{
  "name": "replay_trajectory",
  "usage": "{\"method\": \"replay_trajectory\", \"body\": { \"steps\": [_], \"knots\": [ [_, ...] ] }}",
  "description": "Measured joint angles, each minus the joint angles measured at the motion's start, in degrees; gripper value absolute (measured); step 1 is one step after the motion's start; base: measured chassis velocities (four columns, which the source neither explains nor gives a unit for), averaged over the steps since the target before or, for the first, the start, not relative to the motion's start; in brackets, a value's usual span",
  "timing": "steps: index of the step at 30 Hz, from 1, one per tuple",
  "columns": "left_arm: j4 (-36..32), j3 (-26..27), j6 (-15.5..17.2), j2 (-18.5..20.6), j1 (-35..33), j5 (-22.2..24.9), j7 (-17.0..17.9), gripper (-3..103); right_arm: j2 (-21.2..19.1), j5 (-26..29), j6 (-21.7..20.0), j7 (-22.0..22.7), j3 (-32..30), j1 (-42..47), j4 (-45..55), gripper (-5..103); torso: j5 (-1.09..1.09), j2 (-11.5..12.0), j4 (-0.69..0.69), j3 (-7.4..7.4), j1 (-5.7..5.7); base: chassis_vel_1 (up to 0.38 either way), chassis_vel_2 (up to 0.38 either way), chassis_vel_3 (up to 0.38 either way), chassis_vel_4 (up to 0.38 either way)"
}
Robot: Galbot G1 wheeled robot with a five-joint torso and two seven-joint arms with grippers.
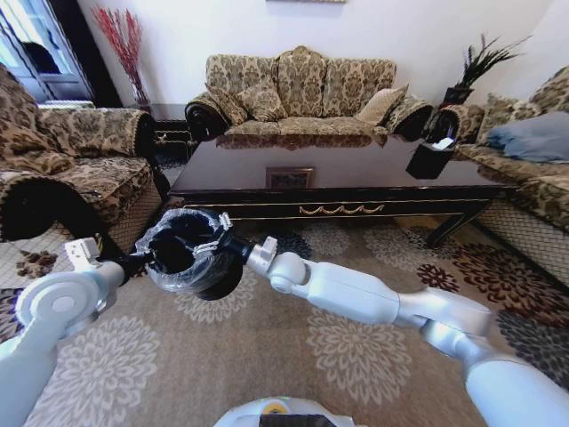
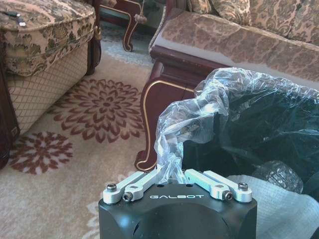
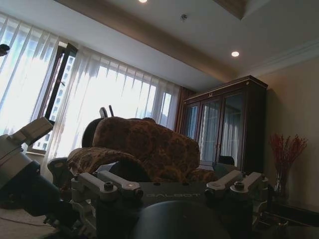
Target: Move to the front of the table and pick up the trash from the floor, then place it into the trash bin.
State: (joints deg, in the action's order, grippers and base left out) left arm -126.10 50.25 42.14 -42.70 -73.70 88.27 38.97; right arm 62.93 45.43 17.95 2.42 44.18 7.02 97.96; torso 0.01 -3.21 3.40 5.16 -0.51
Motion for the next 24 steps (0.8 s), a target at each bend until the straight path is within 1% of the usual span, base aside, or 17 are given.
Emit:
{"method": "replay_trajectory", "body": {
  "steps": [3, 4, 5, 6, 7, 8, 11, 13, 14, 16, 17, 19, 21, 23, 24],
  "knots": [
    [-0.02, 0.23, 0.0, -0.75, -0.76, -0.18, 0.14, 2, -1.78, 0.77, -0.52, 0.75, -2.31, 0.27, 0.51, 100, 0.0, 0.0, -0.02, 0.0, 0.0, 0.0, 0.0, 0.0, 0.0],
    [-0.02, 0.23, 0.0, -0.75, -0.76, -0.18, 0.14, 2, -1.78, 0.77, -0.52, 0.75, -2.31, 0.27, 0.51, 100, 0.0, 0.0, -0.02, 0.0, 0.0, 0.0, 0.0, 0.0, 0.0],
    [0.09, 0.24, 0.0, -1.35, -1.25, -0.47, 0.27, 2, -3.04, 1.38, -1.07, 1.61, -3.81, 0.53, 0.7, 100, 0.0, 0.0, -0.01, 0.0, 0.0, 0.0, 0.0, 0.0, 0.0],
    [0.41, 0.25, 0.0, -3.02, -2.77, -1.55, 0.83, 2, -6.55, 2.87, -3.07, 4.72, -7.75, 1.75, 0.97, 100, 0.01, 0.0, 0.02, 0.0, 0.0, 0.0, 0.0, 0.0, 0.0],
    [0.58, 0.22, 0.0, -3.81, -3.35, -2.02, 1.16, 2, -8.03, 3.37, -4.06, 6.53, -9.83, 2.68, 0.9, 100, 0.0, 0.0, 0.02, 0.0, 0.0, 0.0, 0.0, 0.0, 0.0],
    [0.58, 0.22, 0.0, -3.81, -3.35, -2.02, 1.16, 2, -8.03, 3.37, -4.06, 6.53, -9.83, 2.68, 0.9, 100, 0.0, 0.0, 0.02, 0.0, 0.0, 0.0, 0.0, 0.0, 0.0],
    [0.56, -0.24, 0.0, -6.57, -4.89, -2.79, 2.77, 2, -10.92, 3.46, -7.15, 11.88, -15.41, 6.16, -0.07, 100, 0.01, 0.0, 0.0, 0.0, 0.0, 0.0, 0.0, 0.0, 0.0],
    [0.5, -1.11, 0.0, -8.49, -6.28, -4.11, 3.07, 2, -12.86, 2.5, -8.77, 15.69, -19.25, 9.83, -0.64, 100, 0.0, 0.0, 0.0, 0.0, 0.0, 0.0, 0.0, 0.0, 0.0],
    [0.5, -1.11, 0.0, -8.49, -6.28, -4.11, 3.07, 2, -12.86, 2.5, -8.77, 15.69, -19.25, 9.83, -0.64, 100, 0.0, 0.0, 0.0, 0.0, 0.0, 0.0, 0.0, 0.0, 0.0],
    [0.79, -2.77, 0.0, -10.01, -7.8, -6.45, 2.66, 2, -15.53, -0.28, -9.09, 18.63, -23.25, 15.41, -0.86, 100, 0.02, 0.0, -0.01, 0.0, 0.0, 0.0, 0.0, 0.0, 0.0],
    [0.98, -3.6, 0.0, -10.54, -8.14, -7.66, 2.28, 2, -16.76, -1.52, -9.1, 19.22, -25.47, 18.5, -0.64, 100, 0.02, 0.0, 0.01, 0.0, 0.0, 0.0, 0.0, 0.0, 0.0],
    [1.1, -4.13, 0.0, -10.84, -8.29, -8.29, 2.11, 2, -17.23, -2.05, -9.1, 19.39, -26.6, 19.9, -0.42, 100, 0.02, 0.0, 0.02, 0.0, 0.0, 0.0, 0.0, 0.0, 0.0],
    [1.67, -6.73, -0.01, -11.92, -8.83, -10.96, 1.26, 2, -18.6, -4.19, -9.05, 20.51, -33.74, 27.09, 1.01, 100, 0.01, 0.0, 0.03, -0.01, 0.0, 0.0, 0.0, 0.0, 0.0],
    [2.34, -8.87, -0.01, -12.75, -9.49, -13.12, 1.04, 2, -18.6, -5.46, -8.84, 21.45, -39.23, 32.45, 1.63, 100, 0.02, 0.0, 0.02, 0.0, 0.0, 0.0, 0.0, 0.0, 0.0],
    [2.34, -8.87, -0.01, -12.75, -9.49, -13.12, 1.04, 2, -18.6, -5.46, -8.84, 21.45, -39.23, 32.45, 1.63, 100, 0.02, 0.0, 0.02, 0.0, 0.0, 0.0, 0.0, 0.0, 0.0]
  ]
}}
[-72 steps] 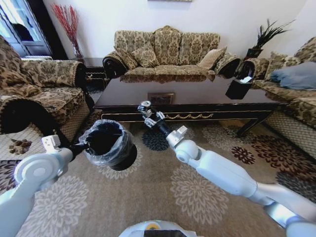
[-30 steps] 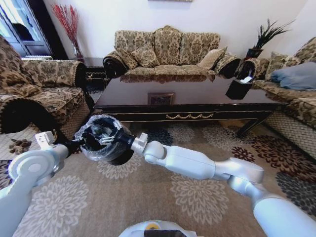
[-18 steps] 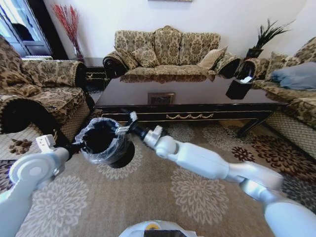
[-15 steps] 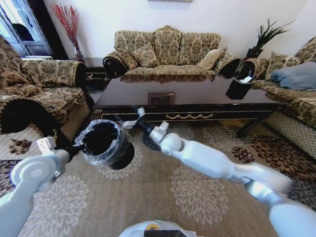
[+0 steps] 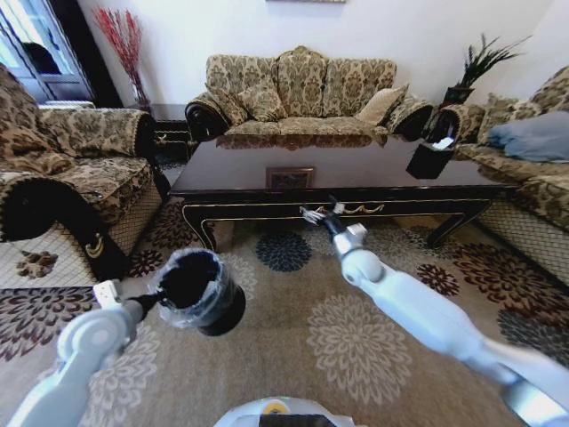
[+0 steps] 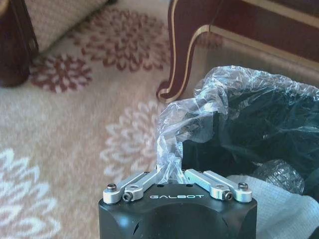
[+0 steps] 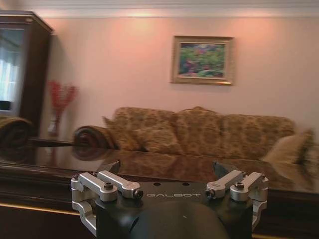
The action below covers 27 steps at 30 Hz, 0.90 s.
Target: Move to the front of the table and pick up the trash from the floor, then place it into the trash bin.
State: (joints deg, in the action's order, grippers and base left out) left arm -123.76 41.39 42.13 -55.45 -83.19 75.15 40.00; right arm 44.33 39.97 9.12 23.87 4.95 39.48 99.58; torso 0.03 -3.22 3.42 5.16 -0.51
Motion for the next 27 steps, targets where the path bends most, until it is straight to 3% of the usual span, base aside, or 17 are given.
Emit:
{"method": "replay_trajectory", "body": {
  "steps": [4, 9, 12, 19, 23, 26, 27],
  "knots": [
    [0.83, -4.29, 0.0, -2.09, -2.2, -5.04, -0.41, 2, 1.62, -3.08, 0.93, 1.11, -11.33, 12.3, 0.44, 100, 0.01, 0.0, -0.01, 0.0, 0.0, 0.0, 0.0, 0.0, 0.0],
    [1.93, -7.02, 0.0, -4.55, -4.25, -11.45, -2.59, 2, 3.44, -4.12, 1.62, 1.2, -18.62, 19.11, 0.96, 100, -0.02, 0.0, -0.01, 0.0, 0.0, 0.0, 0.0, 0.0, 0.0],
    [2.49, -7.33, 0.0, -5.26, -4.62, -13.05, -3.24, 2, 3.86, -4.37, 1.92, 1.2, -20.23, 20.91, 1.0, 100, -0.02, 0.0, -0.02, 0.0, 0.01, 0.0, 0.0, 0.0, 0.0],
    [5.79, -6.97, -3.28, -7.18, -4.43, -17.9, -6.9, 2, 5.66, -5.23, 2.44, 1.31, -21.24, 22.79, 1.09, 100, -0.02, 0.0, -0.02, 0.0, 0.0, 0.0, 0.0, 0.0, 0.0],
    [6.12, -7.21, -3.3, -8.16, -4.44, -18.17, -6.85, 0, 5.78, -5.79, 2.44, 1.4, -20.69, 22.87, 1.11, 100, -0.04, 0.0, -0.02, 0.01, 0.0, 0.0, 0.0, 0.0, 0.0],
    [4.36, -6.89, -2.49, -8.5, -5.34, -17.53, -5.72, 16, 5.44, -5.98, 2.41, 1.41, -20.46, 22.45, 1.15, 100, -0.03, 0.0, 0.0, 0.0, 0.0, 0.0, 0.0, 0.0, 0.0],
    [4.36, -6.89, -2.49, -8.5, -5.34, -17.53, -5.72, 16, 5.44, -5.98, 2.41, 1.41, -20.46, 22.45, 1.15, 100, -0.03, 0.0, 0.0, 0.0, 0.0, 0.0, 0.0, 0.0, 0.0]
  ]
}}
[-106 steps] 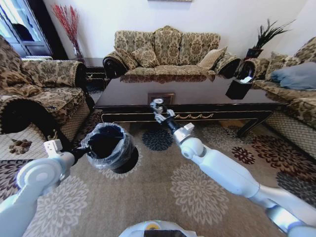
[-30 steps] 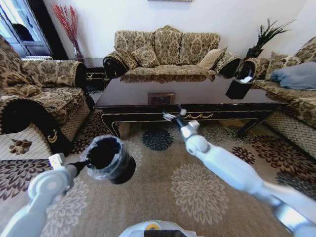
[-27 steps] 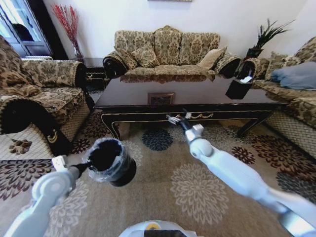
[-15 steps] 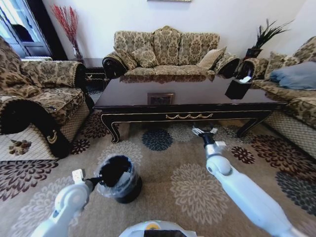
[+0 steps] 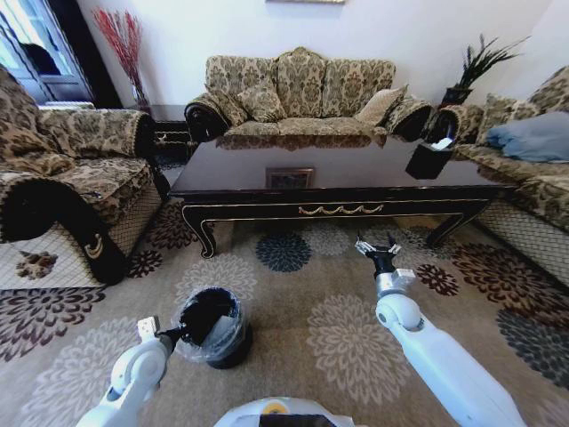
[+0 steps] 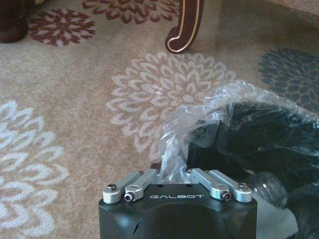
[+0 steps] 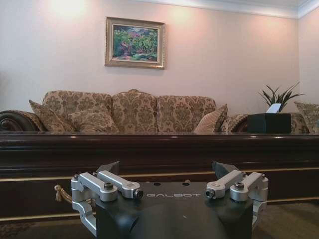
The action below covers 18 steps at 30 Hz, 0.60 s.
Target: Move to the front of the table and pick up the trash from the floor, then place it into the trash bin.
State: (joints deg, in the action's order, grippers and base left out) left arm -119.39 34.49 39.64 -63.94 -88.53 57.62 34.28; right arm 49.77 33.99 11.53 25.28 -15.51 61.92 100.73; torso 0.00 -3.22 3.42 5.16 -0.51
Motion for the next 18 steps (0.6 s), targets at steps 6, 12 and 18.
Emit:
{"method": "replay_trajectory", "body": {
  "steps": [6, 12, 18],
  "knots": [
    [-4.6, 2.2, 1.01, 0.38, -1.83, 0.72, 2.34, 38, -0.06, 0.11, -0.07, 0.12, -0.6, 0.14, 0.02, 100, -0.02, 0.0, -0.02, 0.0, 0.0, 0.0, 0.0, 0.0, 0.0],
    [-13.31, 5.07, 2.06, 2.57, -2.19, 4.55, 7.14, 59, 0.49, 1.43, -0.28, 1.19, -6.84, 6.76, 2.65, 100, -0.01, 0.0, 0.04, 0.0, 0.0, 0.0, 0.0, 0.0, 0.0],
    [-19.35, 8.49, 2.22, 0.82, -4.14, 5.82, 9.73, 81, 0.45, 1.97, 0.69, 1.49, -8.89, 8.67, 3.66, 100, 0.0, 0.0, -0.02, 0.0, 0.0, 0.0, 0.0, 0.0, 0.0]
  ]
}}
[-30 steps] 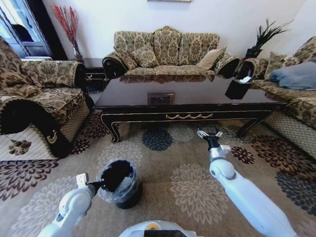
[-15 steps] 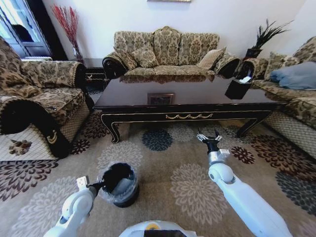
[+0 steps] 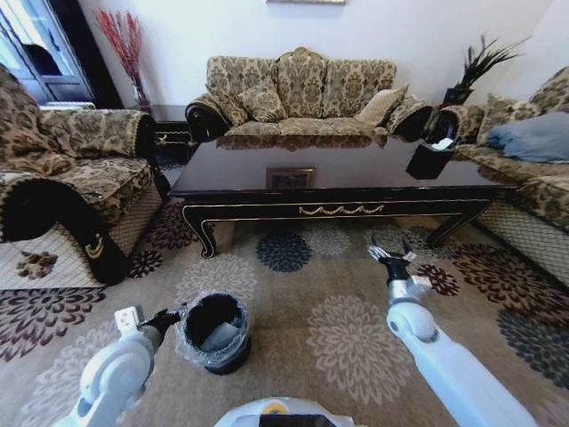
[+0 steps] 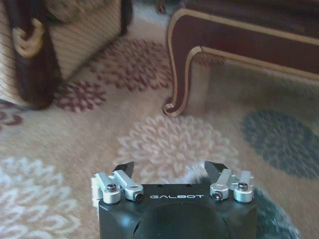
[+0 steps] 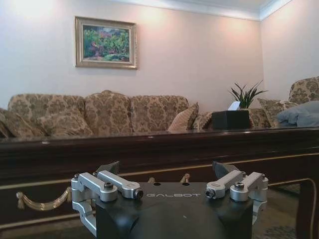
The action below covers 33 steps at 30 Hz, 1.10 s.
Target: Move to the front of the table and pick up the trash from the floor, then place it into the trash bin.
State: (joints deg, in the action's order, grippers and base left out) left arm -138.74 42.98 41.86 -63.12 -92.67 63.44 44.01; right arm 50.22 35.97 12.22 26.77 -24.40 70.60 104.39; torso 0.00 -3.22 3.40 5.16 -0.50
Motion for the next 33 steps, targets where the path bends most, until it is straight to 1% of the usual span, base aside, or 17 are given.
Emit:
{"method": "replay_trajectory", "body": {
  "steps": [2, 3, 4, 5, 6, 7, 8, 9, 10, 11, 12, 13, 14, 16, 18, 23, 33],
  "knots": [
    [-2.88, 2.66, -1.01, -2.12, -1.24, -3.25, -1.09, 91, 0.15, 1.05, 0.41, 0.04, -0.73, 0.7, 1.08, 100, -0.01, 0.0, -0.03, 0.0, 0.0, 0.0, 0.0, 0.0, 0.0],
    [-2.88, 2.66, -1.01, -2.12, -1.24, -3.25, -1.09, 91, 0.15, 1.05, 0.41, 0.04, -0.73, 0.7, 1.08, 100, -0.01, 0.0, -0.03, 0.0, 0.0, 0.0, 0.0, 0.0, 0.0],
    [-3.68, 3.65, -1.79, -2.81, -1.68, -5.16, -2.67, 96, 0.25, 1.21, 0.52, 0.04, -1.06, 1.08, 1.5, 100, 0.0, 0.0, -0.02, 0.0, 0.0, 0.0, 0.0, 0.0, 0.0],
    [-4.32, 4.51, -2.93, -3.42, -2.09, -7.48, -5.14, 96, 0.35, 1.2, 0.67, 0.0, -1.39, 1.47, 1.79, 100, -0.01, 0.0, -0.02, 0.0, 0.0, 0.0, 0.0, 0.0, 0.0],
    [-4.63, 5.7, -5.46, -4.14, -2.42, -12.03, -9.94, 100, 0.51, 0.89, 0.93, -0.13, -1.86, 2.11, 2.04, 100, 0.0, 0.0, 0.0, 0.0, 0.0, 0.0, 0.0, 0.0, 0.0],
    [-4.55, 6.49, -8.16, -4.48, -2.6, -16.21, -13.7, 100, 0.6, 0.56, 1.1, -0.28, -2.15, 2.59, 2.08, 100, 0.0, 0.0, 0.01, 0.0, 0.0, 0.0, 0.0, 0.0, 0.0],
    [-4.55, 6.49, -8.16, -4.48, -2.6, -16.21, -13.7, 100, 0.6, 0.56, 1.1, -0.28, -2.15, 2.59, 2.08, 100, 0.0, 0.0, 0.01, 0.0, 0.0, 0.0, 0.0, 0.0, 0.0],
    [-4.18, 7.19, -11.07, -4.67, -2.75, -20.1, -16.85, 100, 0.68, 0.31, 1.21, -0.4, -2.36, 2.93, 2.12, 100, 0.0, 0.0, 0.01, 0.0, 0.0, 0.0, 0.0, 0.0, 0.0],
    [-2.81, 9.0, -18.55, -5.01, -2.8, -28.55, -23.76, 100, 0.89, -0.13, 1.38, -0.63, -2.61, 3.58, 2.29, 100, 0.0, 0.0, 0.01, 0.0, 0.0, 0.0, 0.0, 0.0, 0.0],
    [-2.01, 10.07, -22.02, -5.21, -2.66, -31.35, -27.1, 100, 1.01, -0.38, 1.47, -0.79, -2.68, 3.99, 2.49, 100, 0.0, 0.0, 0.01, 0.0, 0.0, 0.0, 0.0, 0.0, 0.0],
    [-2.01, 10.07, -22.02, -5.21, -2.66, -31.35, -27.1, 100, 1.01, -0.38, 1.47, -0.79, -2.68, 3.99, 2.49, 100, 0.0, 0.0, 0.01, 0.0, 0.0, 0.0, 0.0, 0.0, 0.0],
    [-1.07, 11.3, -25.54, -5.56, -2.33, -33.35, -30.52, 100, 1.12, -0.59, 1.54, -0.97, -2.71, 4.37, 2.7, 100, -0.01, 0.0, 0.0, 0.0, 0.0, 0.0, 0.0, 0.0, 0.0],
    [-0.17, 12.41, -28.06, -6.08, -1.95, -34.91, -32.97, 100, 1.22, -0.83, 1.68, -1.27, -2.71, 4.76, 2.92, 100, 0.0, 0.0, 0.02, 0.0, 0.0, 0.0, 0.0, 0.0, 0.0],
    [1.62, 14.3, -31.23, -7.74, -1.65, -37.17, -36.06, 100, 1.3, -1.6, 2.35, -2.6, -2.61, 5.6, 3.25, 100, 0.0, 0.0, 0.02, 0.01, -0.01, 0.0, 0.0, 0.0, 0.0],
    [1.98, 14.68, -31.75, -8.49, -1.74, -37.38, -36.42, 100, 1.31, -1.98, 2.71, -3.32, -2.5, 5.95, 3.33, 100, -0.01, 0.0, 0.01, 0.01, -0.01, 0.0, 0.0, 0.0, 0.0],
    [2.41, 15.64, -32.83, -12.06, -3.11, -38.14, -37.33, 100, 1.5, -3.96, 4.95, -7.95, -1.73, 8.26, 4.89, 100, 0.0, 0.0, 0.0, 0.0, -0.01, 0.0, 0.0, 0.0, 0.0],
    [2.99, 15.04, -32.86, -13.45, -3.46, -38.84, -37.39, 100, 2.36, -6.05, 6.19, -9.88, -1.61, 11.2, 5.68, 100, -0.01, 0.0, 0.0, 0.01, -0.01, 0.016, -0.016, -0.022, 0.019]
  ]
}}
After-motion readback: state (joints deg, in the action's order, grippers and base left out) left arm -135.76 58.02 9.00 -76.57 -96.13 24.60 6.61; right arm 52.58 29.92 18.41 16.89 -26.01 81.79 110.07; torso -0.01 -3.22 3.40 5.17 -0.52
